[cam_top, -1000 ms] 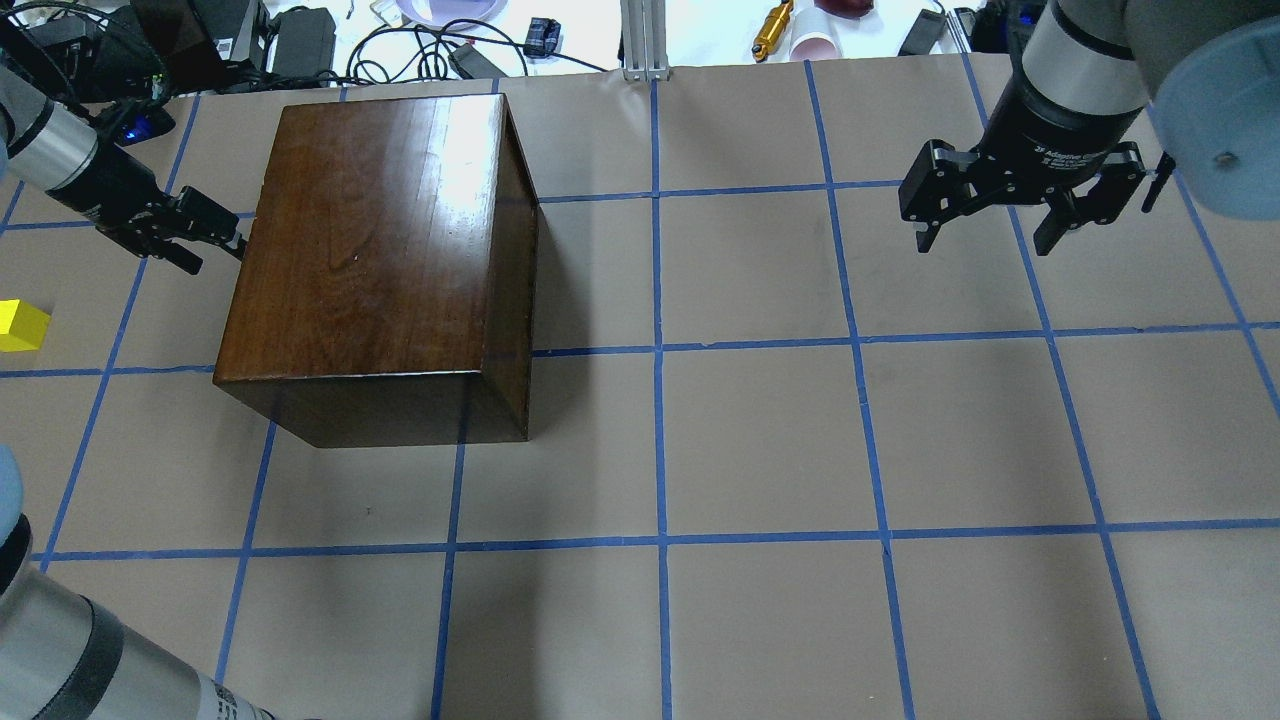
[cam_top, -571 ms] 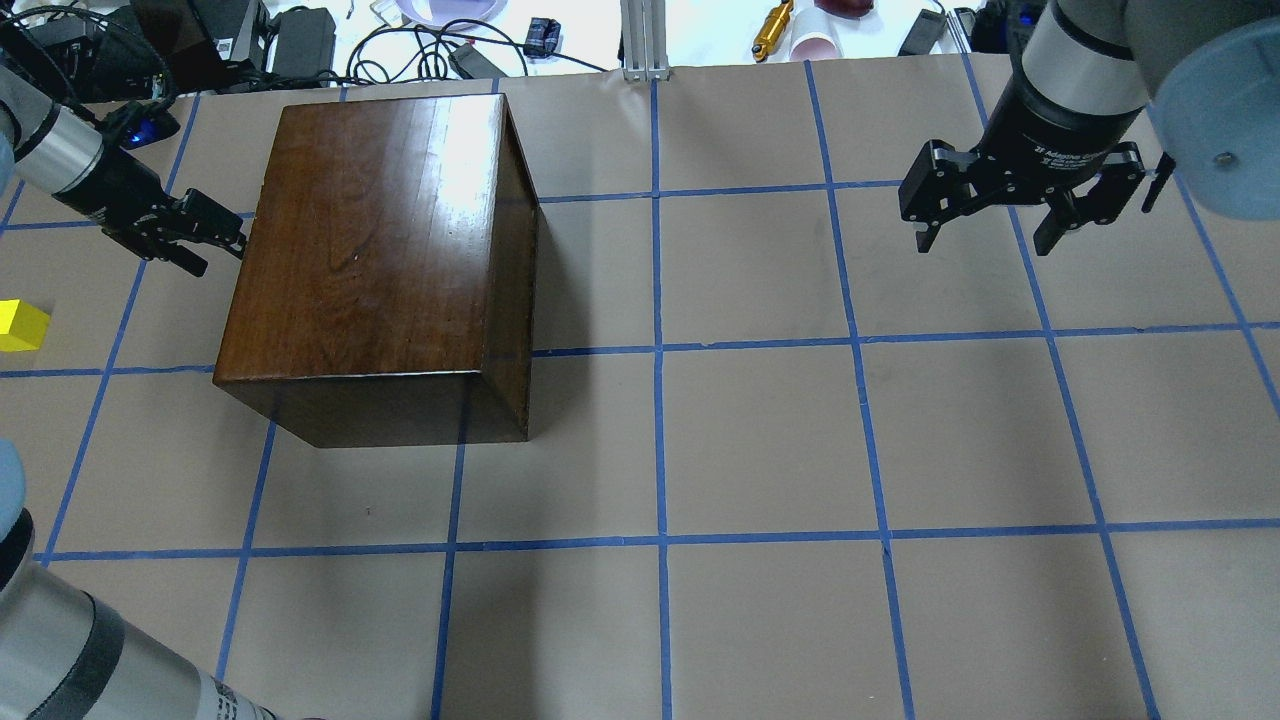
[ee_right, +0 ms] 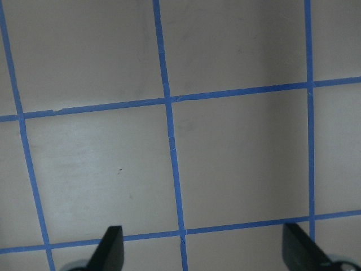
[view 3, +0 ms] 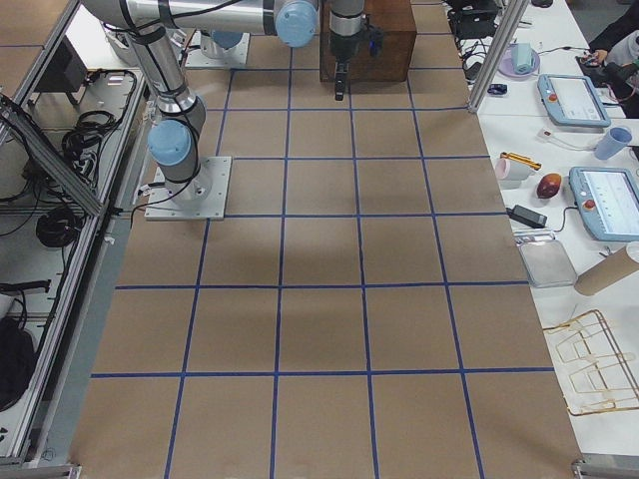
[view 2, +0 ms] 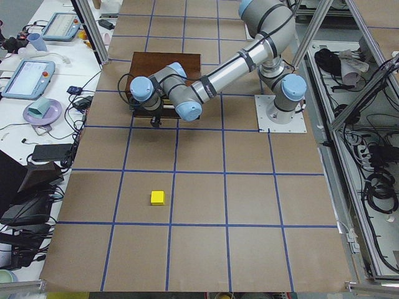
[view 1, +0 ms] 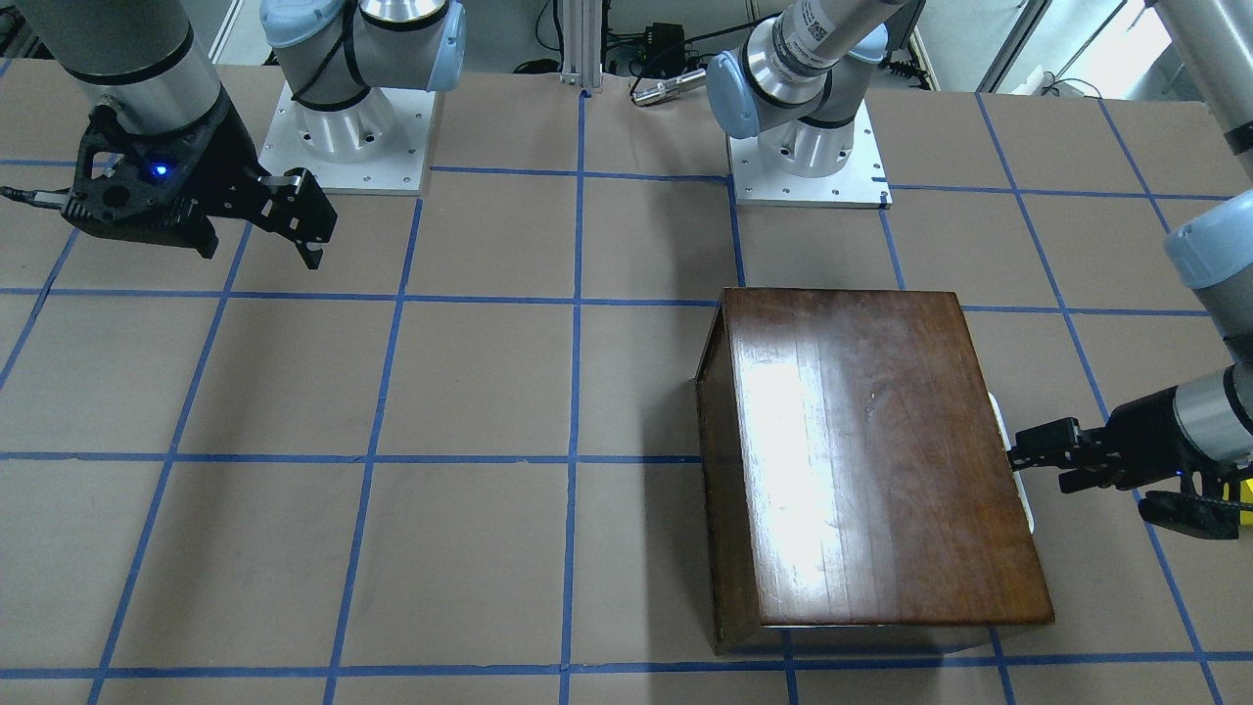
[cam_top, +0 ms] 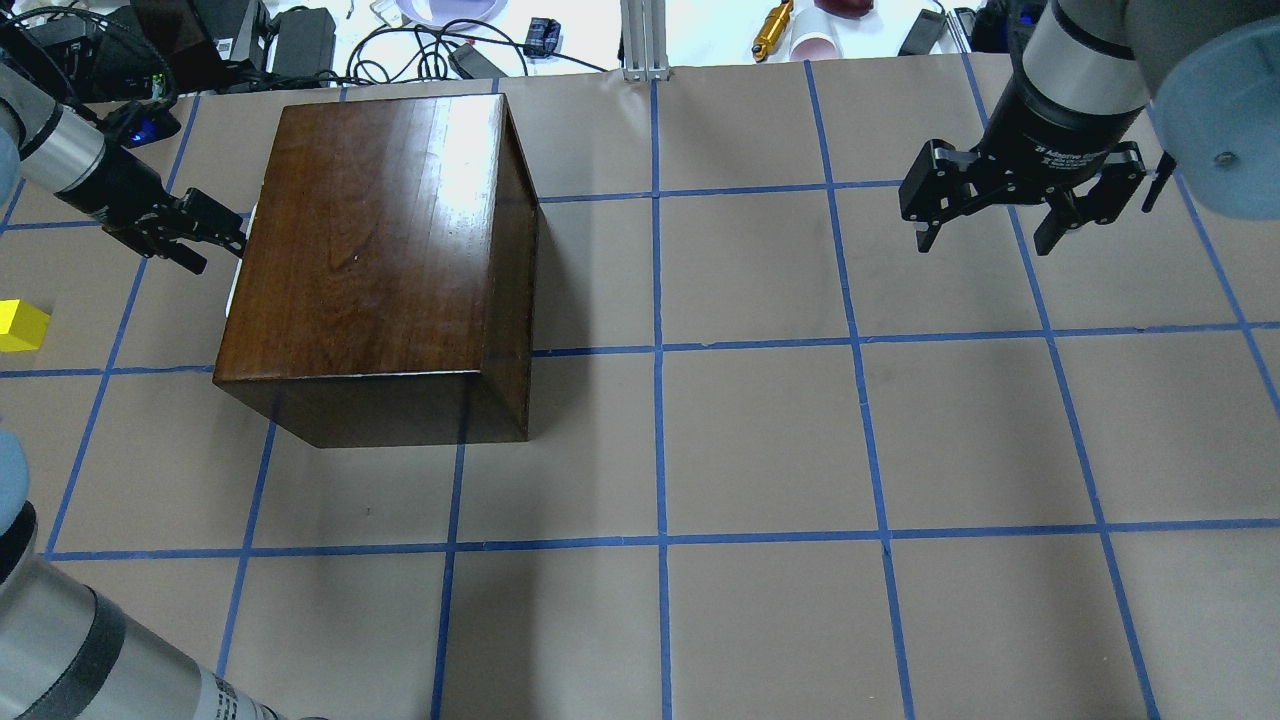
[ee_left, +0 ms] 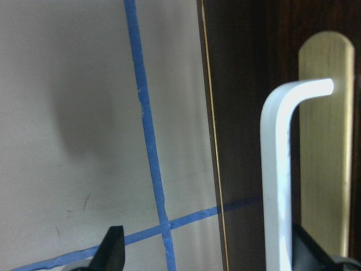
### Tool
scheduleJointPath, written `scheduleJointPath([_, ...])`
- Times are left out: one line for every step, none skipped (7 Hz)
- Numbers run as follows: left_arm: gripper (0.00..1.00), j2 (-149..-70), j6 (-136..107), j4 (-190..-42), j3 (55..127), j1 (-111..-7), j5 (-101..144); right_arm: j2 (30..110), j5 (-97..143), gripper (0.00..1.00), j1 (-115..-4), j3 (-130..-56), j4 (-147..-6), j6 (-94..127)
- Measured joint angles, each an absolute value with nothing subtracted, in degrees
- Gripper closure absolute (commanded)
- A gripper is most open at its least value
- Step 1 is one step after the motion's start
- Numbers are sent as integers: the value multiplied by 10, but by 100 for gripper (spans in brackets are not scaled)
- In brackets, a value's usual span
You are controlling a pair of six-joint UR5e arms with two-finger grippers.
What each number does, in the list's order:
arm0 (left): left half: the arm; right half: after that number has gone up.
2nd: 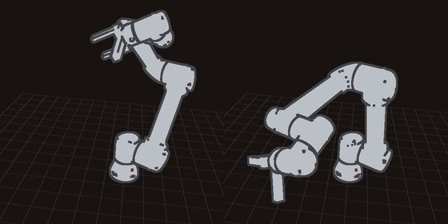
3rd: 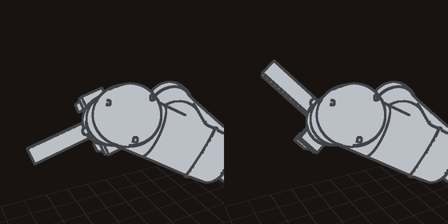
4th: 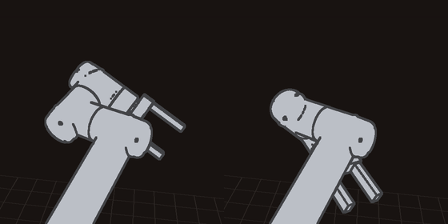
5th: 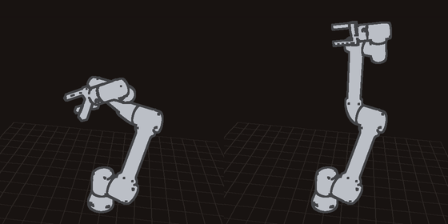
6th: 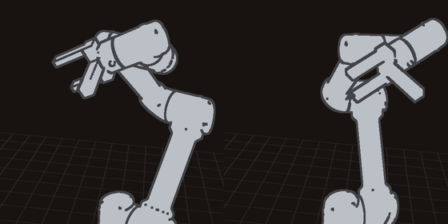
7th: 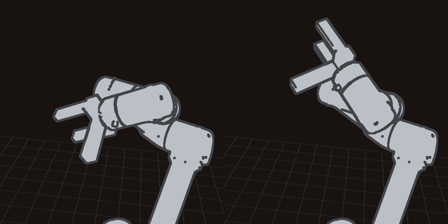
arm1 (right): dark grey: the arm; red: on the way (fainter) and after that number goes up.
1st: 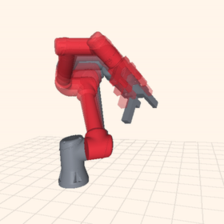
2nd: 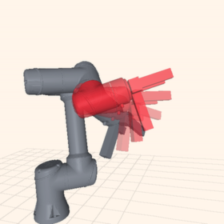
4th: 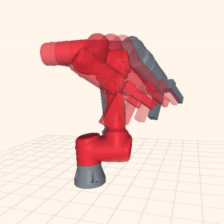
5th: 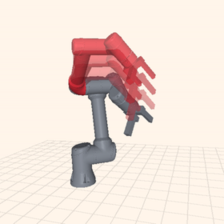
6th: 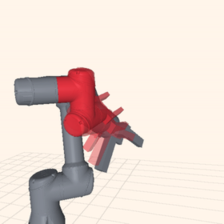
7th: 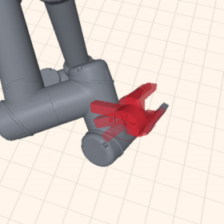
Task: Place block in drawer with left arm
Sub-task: 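Pull the drawer open away from the cabinet with the left gripper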
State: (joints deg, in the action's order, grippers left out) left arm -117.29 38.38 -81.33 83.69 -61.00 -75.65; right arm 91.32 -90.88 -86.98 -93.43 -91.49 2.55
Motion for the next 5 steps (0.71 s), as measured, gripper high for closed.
scheduleJointPath([0,-1174,388,-806,835,-610,-761,913,-909,0,-870,-934,-915,26])
scheduleJointPath([0,-1176,390,-802,833,-609,-767,913,-909,0,-870,-934,-915,25])
scheduleJointPath([0,-1176,391,-800,829,-609,-776,913,-909,0,-870,-934,-915,25])
scheduleJointPath([0,-1177,392,-799,825,-609,-783,913,-909,0,-870,-934,-915,26])
scheduleJointPath([0,-1179,393,-797,822,-608,-789,913,-909,0,-870,-935,-915,26])
